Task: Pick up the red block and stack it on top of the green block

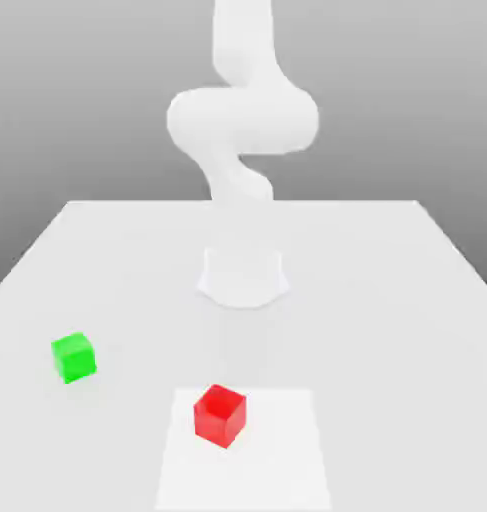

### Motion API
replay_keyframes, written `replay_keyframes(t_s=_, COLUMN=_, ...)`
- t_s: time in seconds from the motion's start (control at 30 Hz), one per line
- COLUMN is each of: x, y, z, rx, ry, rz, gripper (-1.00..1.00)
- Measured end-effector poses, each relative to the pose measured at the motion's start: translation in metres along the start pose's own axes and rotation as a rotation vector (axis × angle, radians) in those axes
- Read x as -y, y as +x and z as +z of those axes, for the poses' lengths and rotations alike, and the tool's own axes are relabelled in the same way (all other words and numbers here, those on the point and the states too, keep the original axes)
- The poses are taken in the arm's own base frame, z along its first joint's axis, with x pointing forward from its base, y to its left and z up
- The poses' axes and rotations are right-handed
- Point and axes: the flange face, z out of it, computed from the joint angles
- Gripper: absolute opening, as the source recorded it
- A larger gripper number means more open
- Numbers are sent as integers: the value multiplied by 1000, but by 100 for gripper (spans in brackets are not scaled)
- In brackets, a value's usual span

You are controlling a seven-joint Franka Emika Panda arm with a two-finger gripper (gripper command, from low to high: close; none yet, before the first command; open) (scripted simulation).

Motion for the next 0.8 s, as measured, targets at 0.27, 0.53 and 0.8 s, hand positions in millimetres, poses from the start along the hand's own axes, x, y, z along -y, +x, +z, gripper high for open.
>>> replay_keyframes(t_s=0.27, x=-38, y=-18, z=141, rx=301, ry=24, rz=-153, gripper=0)
replay_keyframes(t_s=0.53, x=-83, y=-79, z=258, rx=525, ry=1, rz=-314, gripper=0)
replay_keyframes(t_s=0.8, x=-143, y=-145, z=331, rx=671, ry=-68, rz=-497, gripper=0)
